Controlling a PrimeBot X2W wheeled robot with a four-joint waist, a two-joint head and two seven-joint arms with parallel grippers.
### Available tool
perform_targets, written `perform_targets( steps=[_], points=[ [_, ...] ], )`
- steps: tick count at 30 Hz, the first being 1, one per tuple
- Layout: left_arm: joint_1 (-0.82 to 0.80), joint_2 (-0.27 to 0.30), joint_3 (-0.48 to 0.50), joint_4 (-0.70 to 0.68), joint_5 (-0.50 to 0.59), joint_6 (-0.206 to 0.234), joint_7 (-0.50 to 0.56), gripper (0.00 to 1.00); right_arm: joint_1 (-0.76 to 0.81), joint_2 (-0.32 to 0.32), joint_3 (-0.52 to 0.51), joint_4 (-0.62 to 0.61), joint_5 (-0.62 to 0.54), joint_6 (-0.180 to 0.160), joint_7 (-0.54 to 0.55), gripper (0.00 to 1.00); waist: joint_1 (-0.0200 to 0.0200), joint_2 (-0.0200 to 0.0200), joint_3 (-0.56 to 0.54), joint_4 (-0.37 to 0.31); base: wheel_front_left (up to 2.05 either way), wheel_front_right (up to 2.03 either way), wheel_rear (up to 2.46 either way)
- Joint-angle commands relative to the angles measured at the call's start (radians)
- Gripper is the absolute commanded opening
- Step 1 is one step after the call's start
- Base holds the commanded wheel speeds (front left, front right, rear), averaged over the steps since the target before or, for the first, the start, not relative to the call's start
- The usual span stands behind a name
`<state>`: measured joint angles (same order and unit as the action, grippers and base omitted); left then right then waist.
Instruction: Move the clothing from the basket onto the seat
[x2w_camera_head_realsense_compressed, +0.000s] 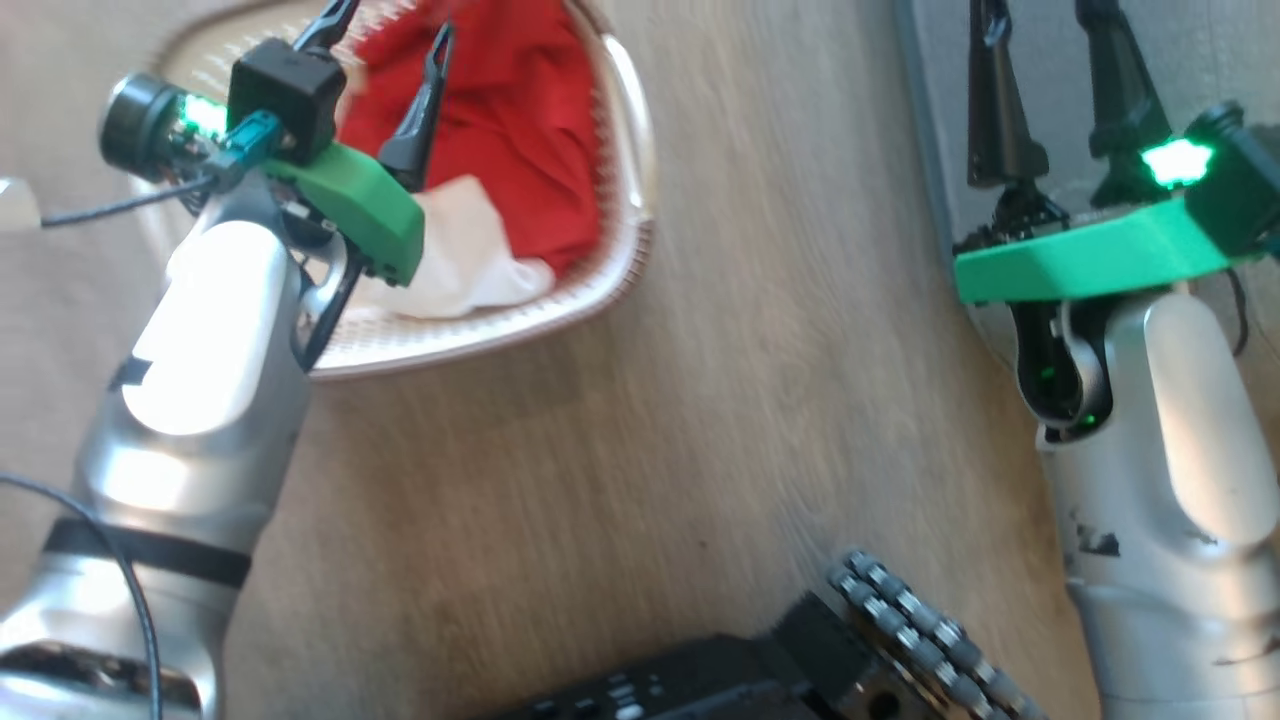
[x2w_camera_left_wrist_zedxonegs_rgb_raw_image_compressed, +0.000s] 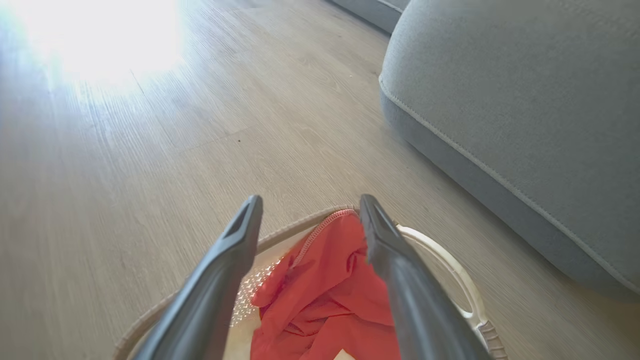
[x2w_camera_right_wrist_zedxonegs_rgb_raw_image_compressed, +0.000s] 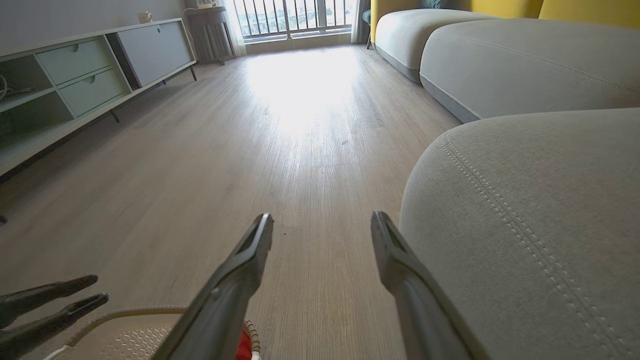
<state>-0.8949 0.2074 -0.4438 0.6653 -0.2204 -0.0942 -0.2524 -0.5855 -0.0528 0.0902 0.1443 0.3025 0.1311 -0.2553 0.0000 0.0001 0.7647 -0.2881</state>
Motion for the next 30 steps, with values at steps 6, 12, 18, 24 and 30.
perform_targets(
  steps=[6,12,18,24,30],
  points=[
    [0.144,-0.018,0.13,-0.124,-0.006,0.001,-0.009,1.0,0.085,0.003,-0.026,0.011,-0.056,0.0,-0.006,1.0,0.0,-0.0001,-0.2,0.155,0.0,0.0,0.0],
    [0.256,-0.048,0.223,-0.191,0.008,-0.003,-0.009,1.0,0.116,0.003,-0.033,0.035,-0.07,0.0,-0.006,1.0,0.0,-0.0001,-0.305,0.21,0.0,0.0,0.0],
    [0.337,-0.067,0.292,-0.236,0.024,-0.01,-0.009,1.0,0.143,0.003,-0.033,0.053,-0.071,0.0,-0.006,1.0,0.0,-0.0001,-0.379,0.242,0.0,0.0,0.0],
    [0.437,-0.088,0.392,-0.299,0.042,-0.016,-0.009,1.0,0.182,0.003,-0.036,0.07,-0.078,0.0,-0.006,1.0,0.0,-0.0001,-0.456,0.265,0.0,0.0,0.0],
    [0.523,-0.102,0.453,-0.335,0.066,-0.022,-0.009,1.0,0.228,0.003,-0.059,0.073,-0.083,0.0,-0.006,1.0,0.0,-0.0001,-0.515,0.277,0.0,0.0,0.0]
  ],
)
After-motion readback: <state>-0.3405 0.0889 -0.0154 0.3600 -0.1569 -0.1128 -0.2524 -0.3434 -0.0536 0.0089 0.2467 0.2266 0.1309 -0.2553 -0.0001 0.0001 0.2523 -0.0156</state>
